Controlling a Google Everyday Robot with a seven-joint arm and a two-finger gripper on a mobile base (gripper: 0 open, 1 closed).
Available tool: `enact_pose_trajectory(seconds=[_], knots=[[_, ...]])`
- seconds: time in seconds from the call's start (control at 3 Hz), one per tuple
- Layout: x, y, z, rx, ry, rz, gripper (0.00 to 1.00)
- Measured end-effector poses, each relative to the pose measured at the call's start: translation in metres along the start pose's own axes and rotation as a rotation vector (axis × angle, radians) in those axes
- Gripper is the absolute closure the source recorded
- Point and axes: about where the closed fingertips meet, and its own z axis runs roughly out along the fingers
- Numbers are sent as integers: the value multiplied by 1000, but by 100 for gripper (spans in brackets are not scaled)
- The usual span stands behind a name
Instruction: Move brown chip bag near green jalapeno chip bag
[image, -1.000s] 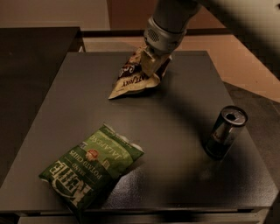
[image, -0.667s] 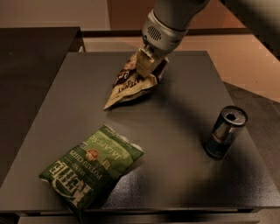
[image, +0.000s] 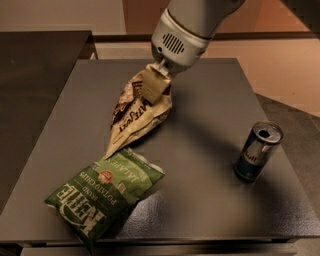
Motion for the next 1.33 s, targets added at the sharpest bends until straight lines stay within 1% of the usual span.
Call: enact_pose_trajectory(seconds=[0.33, 1.0, 1.33], knots=[[5, 32, -1, -31, 2, -75, 58], [2, 34, -4, -20, -7, -79, 12], [0, 35, -5, -16, -11, -82, 0]])
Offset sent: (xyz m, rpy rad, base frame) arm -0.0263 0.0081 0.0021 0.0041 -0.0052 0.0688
